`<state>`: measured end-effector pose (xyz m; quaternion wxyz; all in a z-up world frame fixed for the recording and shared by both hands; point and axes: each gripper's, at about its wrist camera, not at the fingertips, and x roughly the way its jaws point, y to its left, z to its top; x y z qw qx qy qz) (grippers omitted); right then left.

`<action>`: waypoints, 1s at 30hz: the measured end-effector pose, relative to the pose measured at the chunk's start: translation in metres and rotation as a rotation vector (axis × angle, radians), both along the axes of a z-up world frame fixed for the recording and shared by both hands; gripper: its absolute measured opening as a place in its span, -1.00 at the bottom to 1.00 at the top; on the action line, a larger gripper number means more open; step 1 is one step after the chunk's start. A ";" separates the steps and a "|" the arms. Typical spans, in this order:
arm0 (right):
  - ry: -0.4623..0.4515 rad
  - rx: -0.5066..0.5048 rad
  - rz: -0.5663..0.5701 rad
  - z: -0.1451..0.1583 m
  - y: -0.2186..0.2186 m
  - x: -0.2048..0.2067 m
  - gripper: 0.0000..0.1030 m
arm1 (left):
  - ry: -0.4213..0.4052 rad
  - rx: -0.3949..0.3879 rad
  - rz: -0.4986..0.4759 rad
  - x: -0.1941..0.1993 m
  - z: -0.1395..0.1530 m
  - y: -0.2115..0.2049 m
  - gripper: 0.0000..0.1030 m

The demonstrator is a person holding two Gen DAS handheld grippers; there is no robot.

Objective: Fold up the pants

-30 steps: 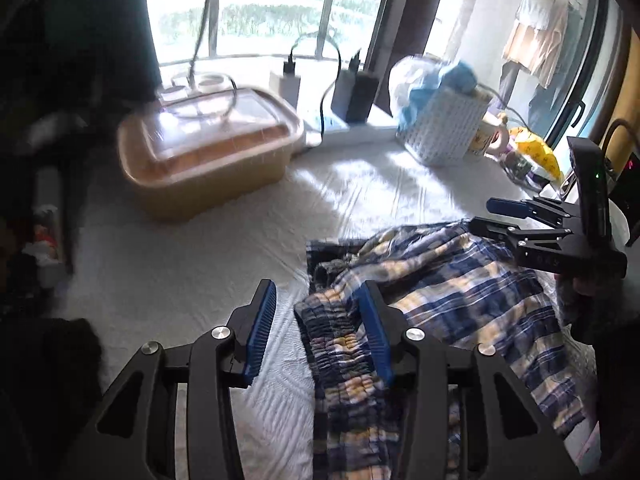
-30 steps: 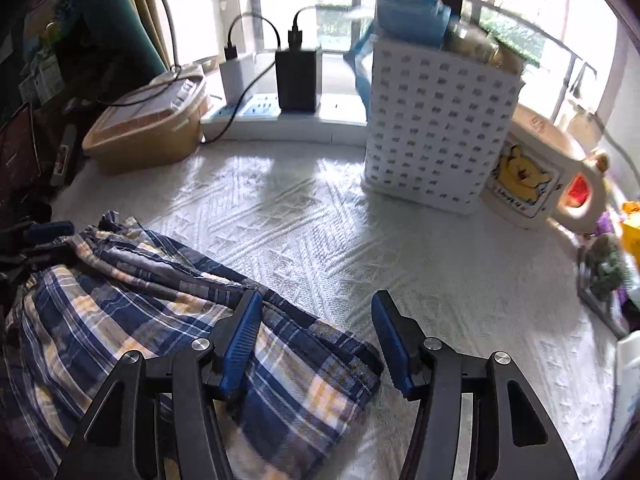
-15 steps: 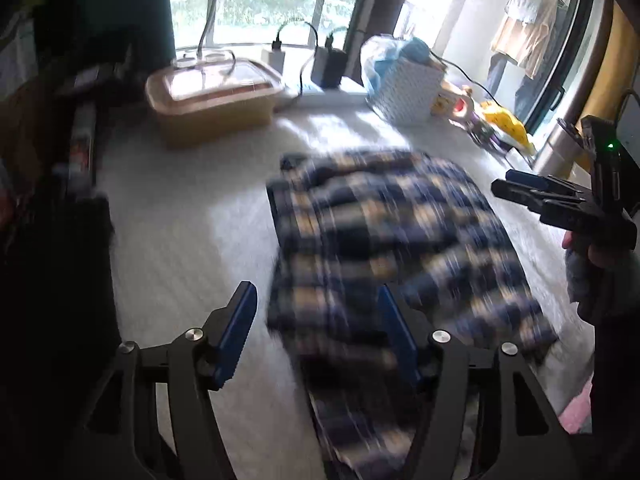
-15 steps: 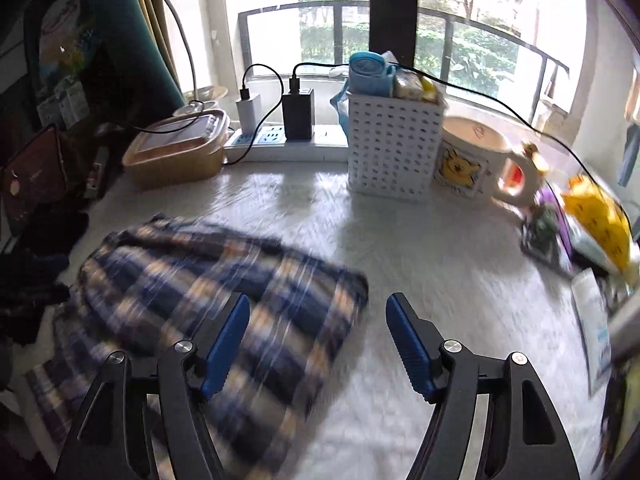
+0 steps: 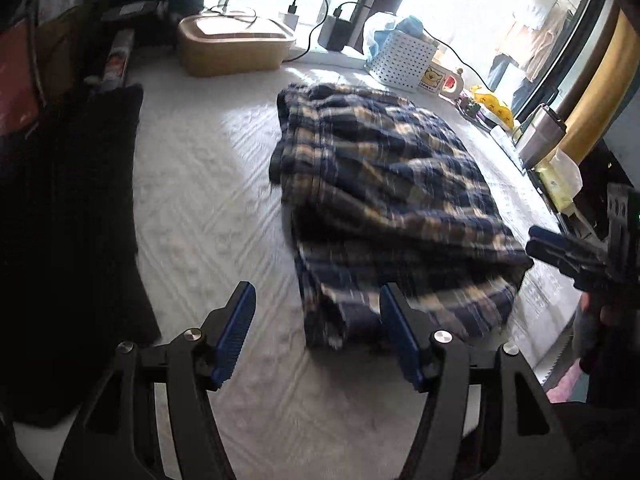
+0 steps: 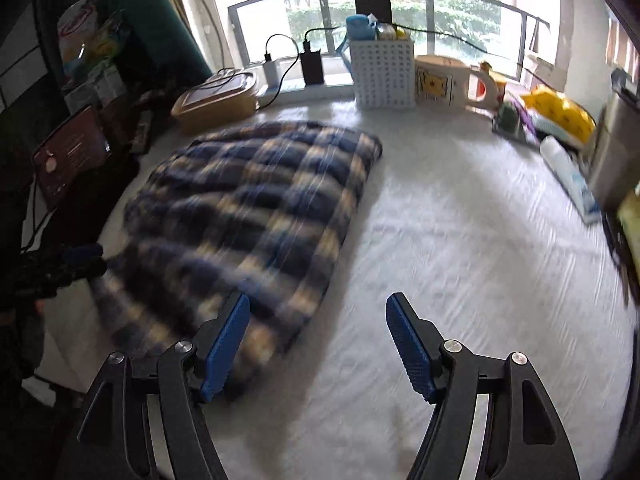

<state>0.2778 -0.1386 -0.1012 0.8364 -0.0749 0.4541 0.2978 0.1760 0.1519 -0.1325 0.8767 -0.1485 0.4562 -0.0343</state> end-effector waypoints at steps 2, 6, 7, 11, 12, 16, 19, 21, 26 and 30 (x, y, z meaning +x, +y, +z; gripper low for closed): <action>0.030 0.021 0.004 -0.004 -0.001 -0.012 0.41 | 0.018 -0.017 0.005 -0.003 -0.005 -0.001 0.25; 0.067 0.051 0.003 -0.015 0.004 -0.021 0.30 | -0.015 -0.009 0.015 -0.009 -0.011 -0.009 0.25; 0.076 0.062 0.001 -0.020 0.006 -0.022 0.22 | -0.018 -0.012 0.017 -0.010 -0.012 -0.010 0.25; 0.083 0.073 -0.012 -0.033 0.015 -0.021 -0.32 | -0.070 -0.029 -0.003 -0.010 -0.014 -0.020 0.24; 0.064 0.077 -0.014 -0.033 0.017 -0.022 -0.33 | -0.084 -0.031 0.007 -0.008 -0.015 -0.020 0.13; 0.039 0.060 -0.011 -0.035 0.020 -0.019 -0.86 | -0.051 -0.044 0.031 -0.001 -0.018 -0.014 -0.77; -0.026 -0.016 0.020 -0.031 0.023 -0.025 -0.92 | -0.039 0.003 -0.008 -0.004 -0.012 -0.022 -0.84; -0.096 -0.103 0.036 -0.026 0.028 -0.032 -0.92 | -0.045 0.061 -0.019 -0.008 -0.006 -0.029 -0.88; -0.098 -0.155 -0.006 -0.027 0.019 -0.029 -0.92 | -0.024 0.108 0.031 -0.010 -0.019 -0.017 -0.96; -0.071 -0.132 -0.009 -0.028 0.014 -0.026 -0.92 | -0.008 0.097 0.027 -0.009 -0.014 -0.015 -0.97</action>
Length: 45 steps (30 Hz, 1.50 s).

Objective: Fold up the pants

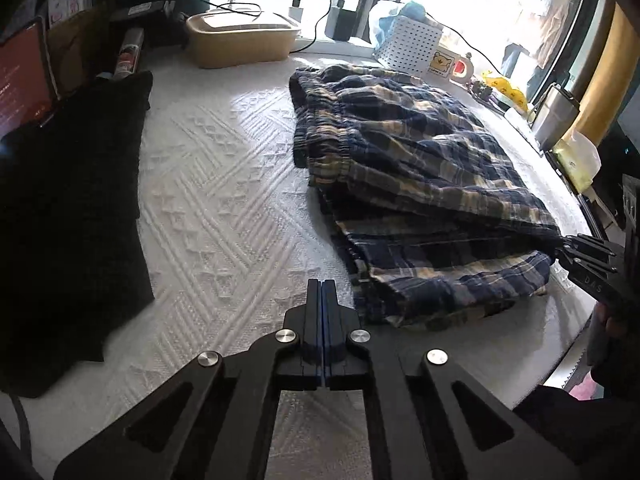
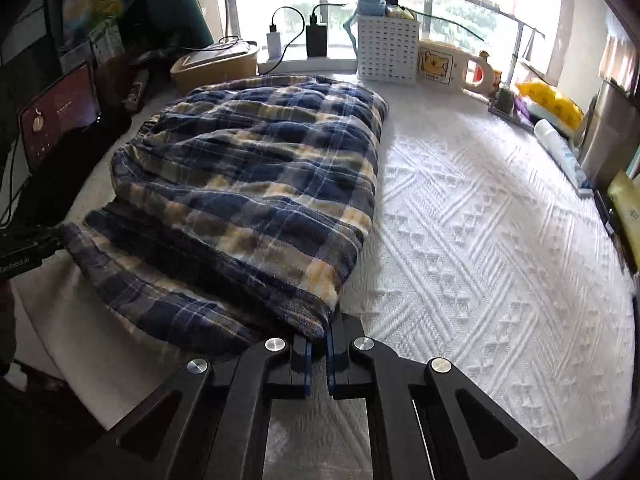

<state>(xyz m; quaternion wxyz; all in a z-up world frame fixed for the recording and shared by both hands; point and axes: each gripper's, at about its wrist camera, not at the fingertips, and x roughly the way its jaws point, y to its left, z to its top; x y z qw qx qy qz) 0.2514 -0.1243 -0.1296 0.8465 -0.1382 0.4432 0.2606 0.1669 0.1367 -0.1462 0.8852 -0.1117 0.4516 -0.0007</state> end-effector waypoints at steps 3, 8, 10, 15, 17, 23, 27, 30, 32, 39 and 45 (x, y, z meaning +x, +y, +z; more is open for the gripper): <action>0.013 0.007 0.007 0.001 0.001 0.000 -0.92 | 0.003 -0.034 0.005 0.000 0.003 0.001 -0.97; 0.070 0.019 0.030 0.002 -0.003 0.001 -0.76 | 0.000 -0.046 0.001 0.004 0.013 0.002 -0.36; 0.052 0.010 0.060 0.009 -0.009 -0.005 -0.28 | -0.040 -0.048 0.007 0.006 0.022 0.009 0.32; -0.019 0.014 0.047 0.036 -0.032 0.000 0.71 | -0.137 -0.009 0.027 0.029 0.051 0.024 0.39; -0.047 0.014 0.020 0.043 -0.035 0.009 0.71 | -0.156 -0.007 0.018 0.040 0.060 0.027 0.39; -0.092 0.050 -0.022 0.058 -0.031 0.038 0.71 | -0.192 0.029 0.012 0.069 0.081 0.027 0.39; -0.104 0.088 -0.041 0.065 -0.023 0.055 0.71 | -0.202 0.024 0.004 0.082 0.088 0.027 0.39; -0.106 0.118 -0.044 0.068 -0.015 0.066 0.71 | -0.183 0.020 -0.007 0.098 0.084 0.024 0.39; -0.104 0.127 -0.037 0.067 -0.008 0.075 0.71 | -0.157 0.014 -0.013 0.109 0.077 0.024 0.39; -0.089 0.123 -0.014 0.059 0.010 0.103 0.71 | -0.082 -0.024 -0.015 0.132 0.046 0.029 0.39; -0.057 0.112 -0.013 0.043 0.017 0.126 0.71 | -0.043 -0.060 -0.024 0.140 0.026 0.031 0.39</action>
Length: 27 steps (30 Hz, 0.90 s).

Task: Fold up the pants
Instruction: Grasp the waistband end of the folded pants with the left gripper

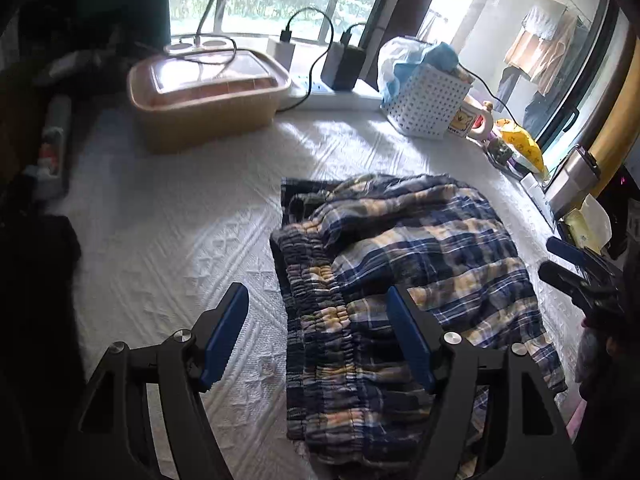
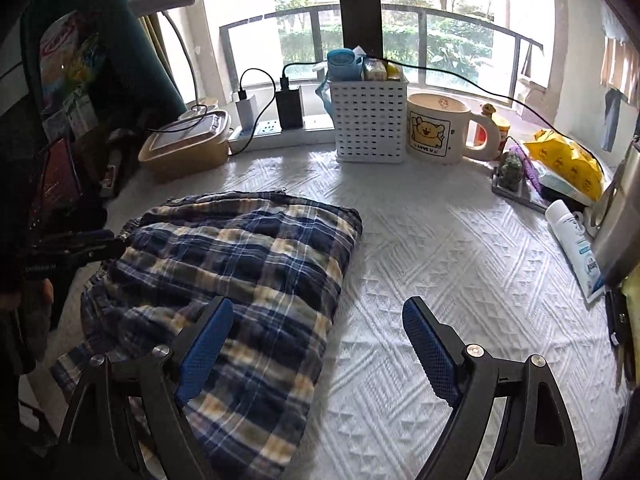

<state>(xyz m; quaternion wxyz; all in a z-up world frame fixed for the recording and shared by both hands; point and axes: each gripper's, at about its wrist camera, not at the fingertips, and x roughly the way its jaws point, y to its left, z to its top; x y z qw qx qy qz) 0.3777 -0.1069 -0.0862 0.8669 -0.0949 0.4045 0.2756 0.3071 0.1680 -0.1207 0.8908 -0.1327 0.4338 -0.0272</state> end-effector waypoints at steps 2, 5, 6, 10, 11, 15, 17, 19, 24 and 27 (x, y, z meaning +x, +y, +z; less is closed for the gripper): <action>0.016 0.005 -0.004 -0.006 0.000 0.008 0.71 | 0.012 -0.017 -0.008 0.004 -0.006 0.000 0.39; 0.054 0.026 -0.015 -0.016 0.000 0.019 0.71 | 0.035 -0.051 -0.021 0.008 -0.019 -0.001 0.44; 0.068 0.035 -0.018 -0.020 0.000 0.023 0.71 | 0.015 -0.051 -0.026 0.007 -0.018 -0.003 0.54; 0.116 0.079 -0.021 -0.028 -0.002 0.029 0.71 | -0.002 -0.025 -0.033 0.007 -0.020 -0.013 0.65; 0.131 0.101 -0.018 -0.030 -0.003 0.030 0.71 | 0.000 -0.018 -0.034 0.007 -0.019 -0.016 0.65; 0.212 0.208 -0.006 -0.040 -0.008 0.030 0.26 | 0.024 -0.007 -0.074 0.006 -0.020 -0.032 0.65; 0.221 0.220 -0.014 -0.044 -0.009 0.027 0.25 | 0.046 0.010 -0.069 0.006 -0.019 -0.035 0.65; 0.222 0.232 -0.012 -0.044 -0.008 0.025 0.25 | 0.061 -0.013 -0.062 0.003 -0.018 -0.034 0.65; 0.219 0.241 0.024 -0.045 0.001 0.022 0.25 | 0.049 0.014 -0.067 0.004 -0.021 -0.038 0.65; 0.233 0.276 0.027 -0.047 0.000 0.027 0.26 | 0.048 0.033 -0.069 0.007 -0.022 -0.042 0.65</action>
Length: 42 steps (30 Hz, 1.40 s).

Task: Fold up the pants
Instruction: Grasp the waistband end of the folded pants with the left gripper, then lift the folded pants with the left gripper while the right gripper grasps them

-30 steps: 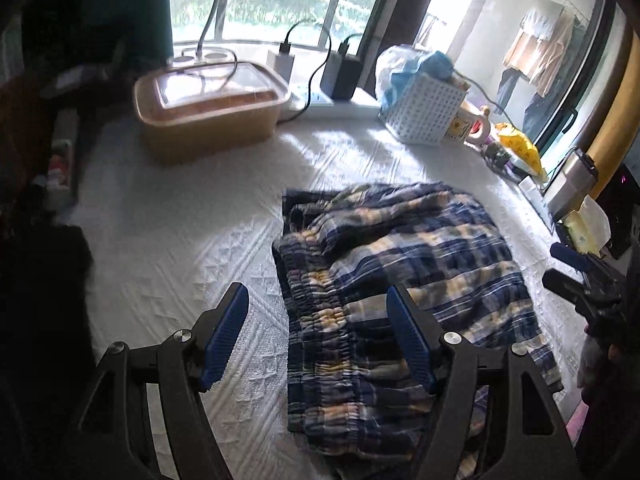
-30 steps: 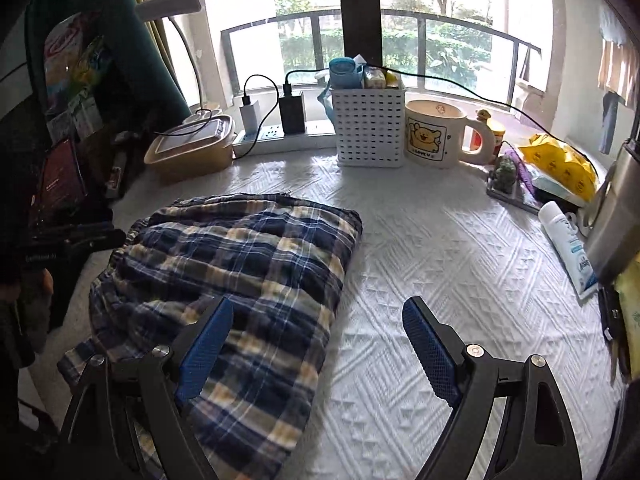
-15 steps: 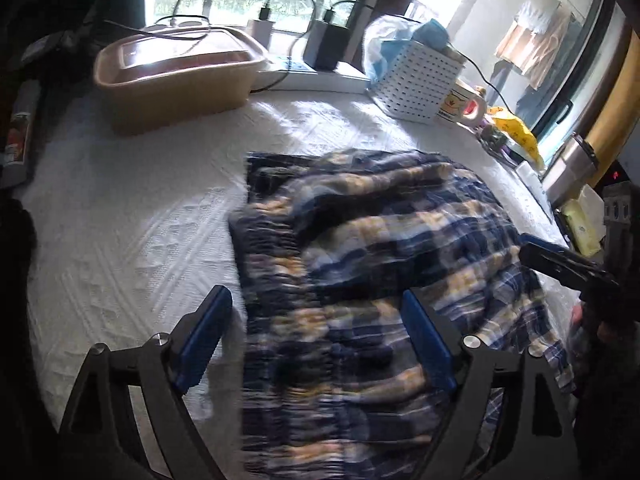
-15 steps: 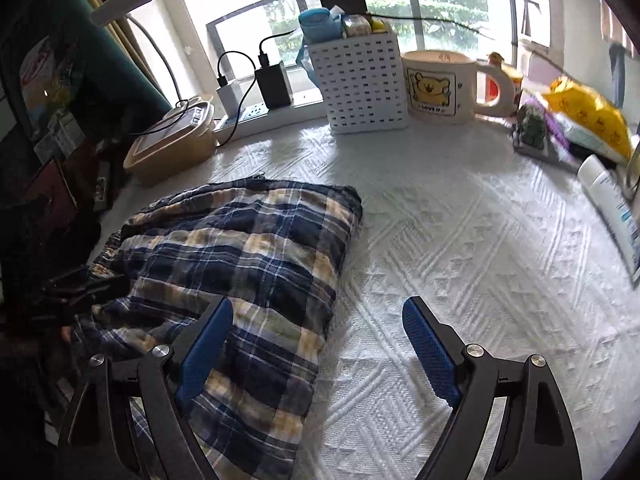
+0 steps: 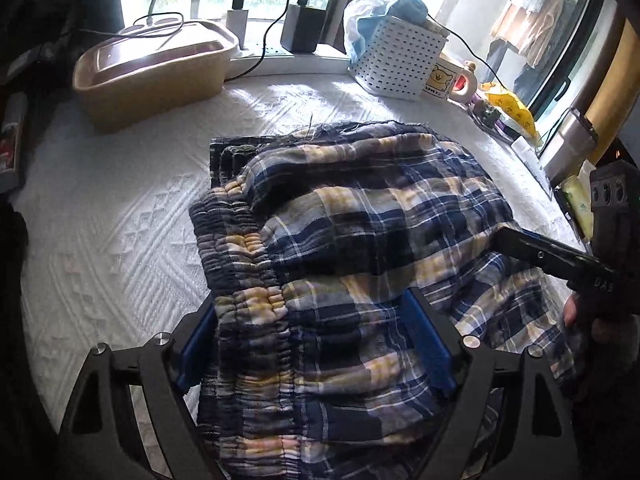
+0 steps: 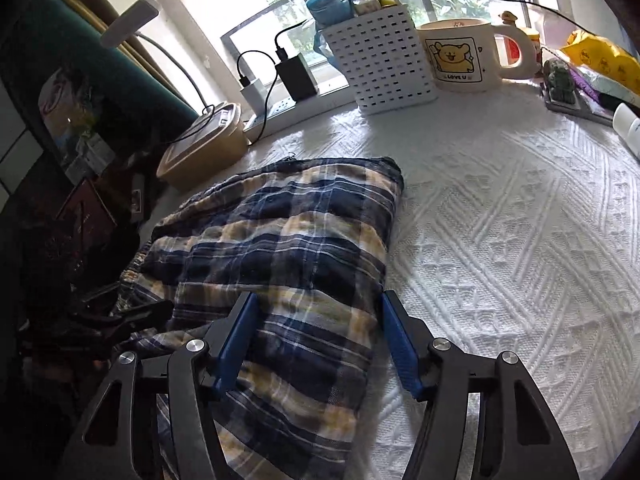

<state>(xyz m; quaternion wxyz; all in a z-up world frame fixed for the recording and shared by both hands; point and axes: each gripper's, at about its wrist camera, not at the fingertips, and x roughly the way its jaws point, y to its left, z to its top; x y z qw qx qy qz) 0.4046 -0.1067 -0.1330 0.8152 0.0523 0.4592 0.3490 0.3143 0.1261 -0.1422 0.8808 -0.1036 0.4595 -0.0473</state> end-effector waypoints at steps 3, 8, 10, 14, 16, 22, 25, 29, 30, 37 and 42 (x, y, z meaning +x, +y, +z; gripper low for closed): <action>0.014 0.030 0.015 -0.001 -0.002 0.004 0.27 | -0.002 -0.001 0.004 0.000 0.002 -0.001 0.44; 0.024 0.049 0.038 -0.001 -0.001 0.004 0.41 | -0.016 -0.045 0.002 -0.002 0.003 -0.003 0.10; 0.018 0.033 0.043 0.001 0.001 0.002 0.40 | -0.055 -0.005 -0.013 -0.005 0.001 -0.009 0.10; 0.017 0.011 0.069 0.001 0.008 0.001 0.24 | -0.060 -0.023 0.000 -0.005 0.001 -0.004 0.03; 0.018 0.004 0.072 0.001 0.010 0.001 0.24 | -0.061 -0.035 0.011 -0.004 0.001 -0.001 -0.14; 0.010 -0.002 0.067 0.001 0.013 0.002 0.25 | -0.050 -0.069 0.014 -0.004 0.002 -0.005 -0.53; -0.003 -0.011 0.066 0.001 0.015 0.001 0.21 | -0.055 -0.066 0.013 -0.005 0.002 -0.007 -0.55; 0.004 -0.022 0.103 -0.002 0.021 -0.002 -0.70 | -0.063 -0.081 0.011 -0.007 0.003 -0.007 -0.58; -0.003 -0.027 0.104 -0.001 0.022 -0.003 -0.71 | -0.065 -0.087 0.008 -0.008 0.003 -0.007 -0.59; -0.069 -0.072 0.070 0.010 0.022 -0.015 -0.75 | -0.095 -0.083 -0.020 -0.019 0.016 -0.010 -0.61; -0.130 -0.079 0.074 0.031 0.023 -0.028 -0.76 | -0.112 -0.084 -0.020 -0.028 0.025 -0.011 -0.62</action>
